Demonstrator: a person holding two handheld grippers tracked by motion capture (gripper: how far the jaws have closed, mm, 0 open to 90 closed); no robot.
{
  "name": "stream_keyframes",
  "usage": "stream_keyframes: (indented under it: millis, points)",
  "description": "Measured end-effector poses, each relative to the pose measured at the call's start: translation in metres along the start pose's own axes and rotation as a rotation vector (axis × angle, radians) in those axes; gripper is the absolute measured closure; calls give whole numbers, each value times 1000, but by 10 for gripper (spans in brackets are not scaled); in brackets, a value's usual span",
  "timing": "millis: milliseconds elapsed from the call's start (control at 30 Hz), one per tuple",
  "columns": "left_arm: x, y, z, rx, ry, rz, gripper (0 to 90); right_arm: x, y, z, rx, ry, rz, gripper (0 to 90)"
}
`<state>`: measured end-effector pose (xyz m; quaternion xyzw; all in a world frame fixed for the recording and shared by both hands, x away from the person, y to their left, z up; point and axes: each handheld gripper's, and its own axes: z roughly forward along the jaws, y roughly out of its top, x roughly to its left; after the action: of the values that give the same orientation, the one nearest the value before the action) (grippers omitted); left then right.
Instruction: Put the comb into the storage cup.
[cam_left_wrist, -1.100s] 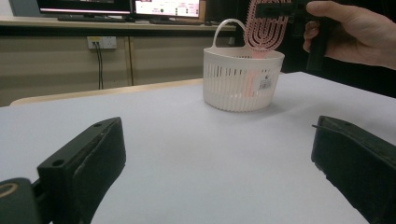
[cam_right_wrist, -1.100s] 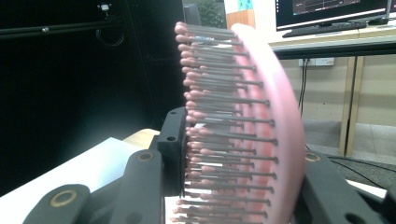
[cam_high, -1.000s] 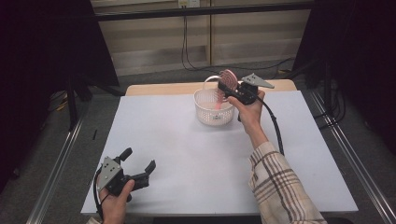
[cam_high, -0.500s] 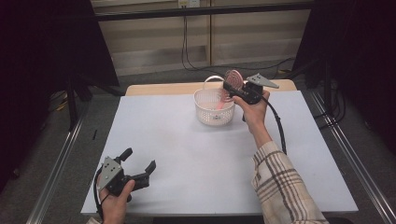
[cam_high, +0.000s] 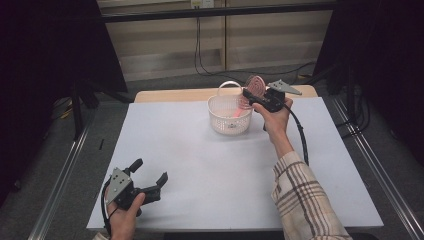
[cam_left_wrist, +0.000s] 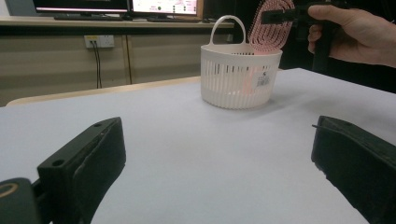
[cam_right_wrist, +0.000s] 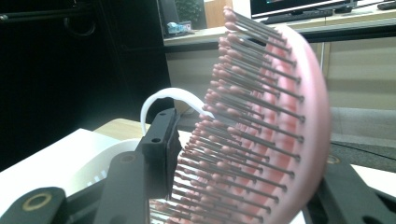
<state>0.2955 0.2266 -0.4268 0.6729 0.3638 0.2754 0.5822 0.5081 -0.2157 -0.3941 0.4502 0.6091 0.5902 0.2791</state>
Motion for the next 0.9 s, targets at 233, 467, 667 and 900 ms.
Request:
stream_keyframes:
  millis: [233,467,667,900]
  points:
    - [0,0,0,-9,-5,2,31,-2,-2,2,10,0,8,489]
    - [0,0,0,-3,-10,-1,31,-4,-4,4,27,-11,14,487]
    - [0,0,0,-3,-15,1,32,-5,-6,5,38,-11,17,473]
    - [0,0,1,-3,-16,0,31,-4,-8,8,50,-5,22,482]
